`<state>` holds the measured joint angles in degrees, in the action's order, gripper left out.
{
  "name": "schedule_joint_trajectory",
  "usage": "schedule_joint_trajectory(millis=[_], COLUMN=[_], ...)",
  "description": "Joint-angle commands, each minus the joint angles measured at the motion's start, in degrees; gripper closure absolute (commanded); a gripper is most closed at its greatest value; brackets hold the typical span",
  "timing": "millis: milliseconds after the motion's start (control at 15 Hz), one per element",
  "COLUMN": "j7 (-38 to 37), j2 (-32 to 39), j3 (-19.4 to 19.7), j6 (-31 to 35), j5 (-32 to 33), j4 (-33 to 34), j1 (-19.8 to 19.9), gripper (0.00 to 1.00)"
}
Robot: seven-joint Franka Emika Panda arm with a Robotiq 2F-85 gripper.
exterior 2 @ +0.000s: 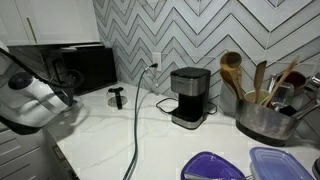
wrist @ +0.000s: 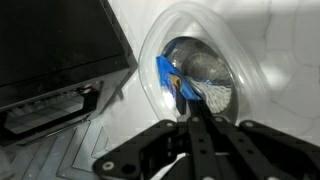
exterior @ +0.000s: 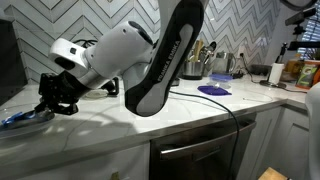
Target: Put the blue packet in the silver plate in the lunchbox on the left
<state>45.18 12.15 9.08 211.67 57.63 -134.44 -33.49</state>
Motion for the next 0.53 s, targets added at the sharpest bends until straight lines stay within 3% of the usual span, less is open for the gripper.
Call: schedule_joint_trajectory(millis=[0, 400, 467], j7=[-0.04, -1.49, -0.69], j2=[0.67, -4.39, -5.79], j3=[-0.05, -0.38, -7.44], j6=[0.78, -1.34, -2.82], j5=[2.33, 4.61, 5.0], j4=[0.76, 0.62, 0.29], j1=[0.54, 0.14, 6.88], gripper=[0.65, 0.22, 0.12])
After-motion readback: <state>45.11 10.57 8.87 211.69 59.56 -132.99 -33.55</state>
